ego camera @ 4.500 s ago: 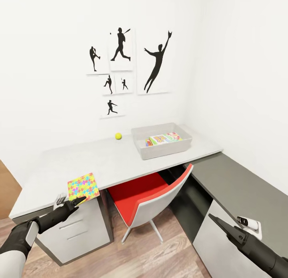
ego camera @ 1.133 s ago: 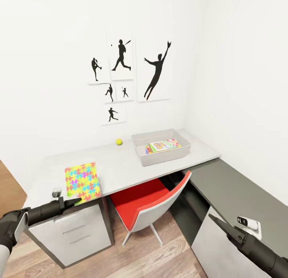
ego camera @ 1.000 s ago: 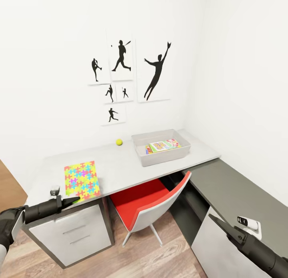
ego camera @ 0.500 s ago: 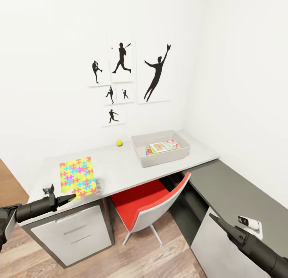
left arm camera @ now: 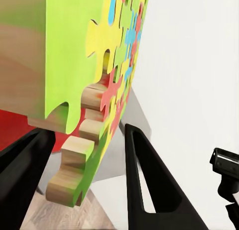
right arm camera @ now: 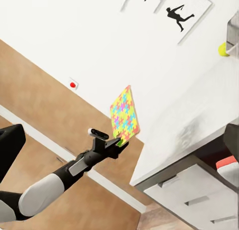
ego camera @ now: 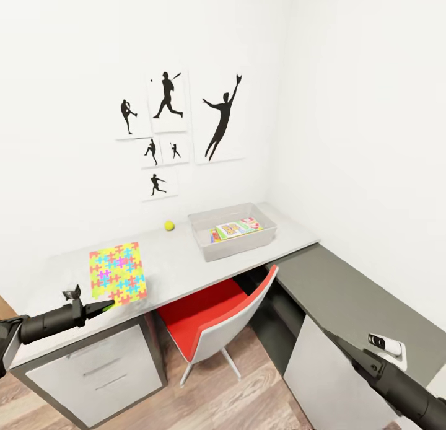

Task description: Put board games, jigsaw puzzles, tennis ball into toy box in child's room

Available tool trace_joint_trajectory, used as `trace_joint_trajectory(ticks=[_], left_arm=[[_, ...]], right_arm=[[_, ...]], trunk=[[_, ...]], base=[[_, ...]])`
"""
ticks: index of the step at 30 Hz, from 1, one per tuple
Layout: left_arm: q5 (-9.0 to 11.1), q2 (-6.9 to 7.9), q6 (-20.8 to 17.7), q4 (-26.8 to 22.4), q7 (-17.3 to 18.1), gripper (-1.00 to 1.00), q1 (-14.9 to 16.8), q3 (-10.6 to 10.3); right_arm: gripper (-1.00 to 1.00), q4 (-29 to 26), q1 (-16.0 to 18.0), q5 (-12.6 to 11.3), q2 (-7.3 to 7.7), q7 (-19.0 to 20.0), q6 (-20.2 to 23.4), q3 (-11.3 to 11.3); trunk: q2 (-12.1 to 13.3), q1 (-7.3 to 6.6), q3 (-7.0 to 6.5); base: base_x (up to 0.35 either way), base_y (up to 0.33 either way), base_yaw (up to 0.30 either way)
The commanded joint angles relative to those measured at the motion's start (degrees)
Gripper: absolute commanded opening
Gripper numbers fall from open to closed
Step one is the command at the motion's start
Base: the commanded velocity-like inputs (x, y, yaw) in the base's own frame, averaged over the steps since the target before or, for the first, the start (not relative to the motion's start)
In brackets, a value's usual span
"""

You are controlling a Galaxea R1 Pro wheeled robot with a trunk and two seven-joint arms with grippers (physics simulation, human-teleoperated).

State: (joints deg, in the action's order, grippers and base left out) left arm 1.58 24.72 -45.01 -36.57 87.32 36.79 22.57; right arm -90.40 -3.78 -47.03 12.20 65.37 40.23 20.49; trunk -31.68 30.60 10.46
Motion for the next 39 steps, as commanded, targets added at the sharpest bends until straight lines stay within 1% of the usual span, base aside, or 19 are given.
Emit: trace_joint_trajectory(ticks=[1,6,14,16,19,22,26,36,39], left_arm=[[-0.02,0.15,-0.59,0.00,0.48,-1.00,0.03,0.02],[0.00,0.65,-0.57,0.00,1.30,-1.00,0.03,0.02],[0.00,0.80,-0.60,0.00,1.66,-1.00,0.03,-0.06],[0.00,0.90,-0.60,0.00,2.41,-1.00,0.03,-0.07],[-0.04,1.27,-0.54,0.00,2.68,-1.00,0.03,-0.07],[-0.03,1.95,-0.52,0.00,2.68,-1.00,0.03,-0.07],[0.00,2.38,-0.52,0.00,2.68,-1.00,0.02,-0.07],[0.02,2.77,-0.65,-0.01,2.68,-1.00,-0.05,-0.07],[0.07,3.26,-0.65,-0.06,2.68,-1.00,-0.05,-0.01]], right_arm=[[1.00,-0.03,0.00,-0.36,0.02,-0.08,0.41,-0.01],[1.00,-0.04,0.00,-0.41,0.02,-0.07,0.38,-0.01],[1.00,-0.04,0.00,-0.43,0.02,-0.07,0.40,-0.01],[1.00,-0.04,0.00,-0.43,0.02,-0.03,0.44,-0.01],[1.00,-0.04,0.00,-0.43,0.02,0.01,0.46,0.03],[1.00,-0.04,0.00,-0.43,0.02,0.02,0.49,0.06],[1.00,-0.04,0.00,-0.43,0.02,0.02,0.54,0.08],[1.00,-0.09,0.00,-0.43,0.02,0.02,0.47,0.07],[1.00,-0.08,0.00,-0.42,0.02,0.02,0.47,0.08]], trunk=[[0.34,-0.20,-0.15],[2.35,-1.30,-1.27],[5.55,-3.06,-3.07],[6.36,-3.50,-3.52],[7.56,-4.15,-4.20],[8.76,-4.81,-4.88],[8.76,-4.81,-5.06],[8.76,-4.81,-5.52],[8.76,-4.81,-5.65]], base=[[0.000,0.000,-0.249],[-0.047,0.029,-0.250],[-0.138,0.102,-0.251],[-0.029,0.022,-0.251],[-0.011,0.008,-0.251],[-0.003,0.003,-0.251],[-0.001,0.001,-0.251],[0.000,0.000,-0.251],[0.077,0.000,-0.251]])
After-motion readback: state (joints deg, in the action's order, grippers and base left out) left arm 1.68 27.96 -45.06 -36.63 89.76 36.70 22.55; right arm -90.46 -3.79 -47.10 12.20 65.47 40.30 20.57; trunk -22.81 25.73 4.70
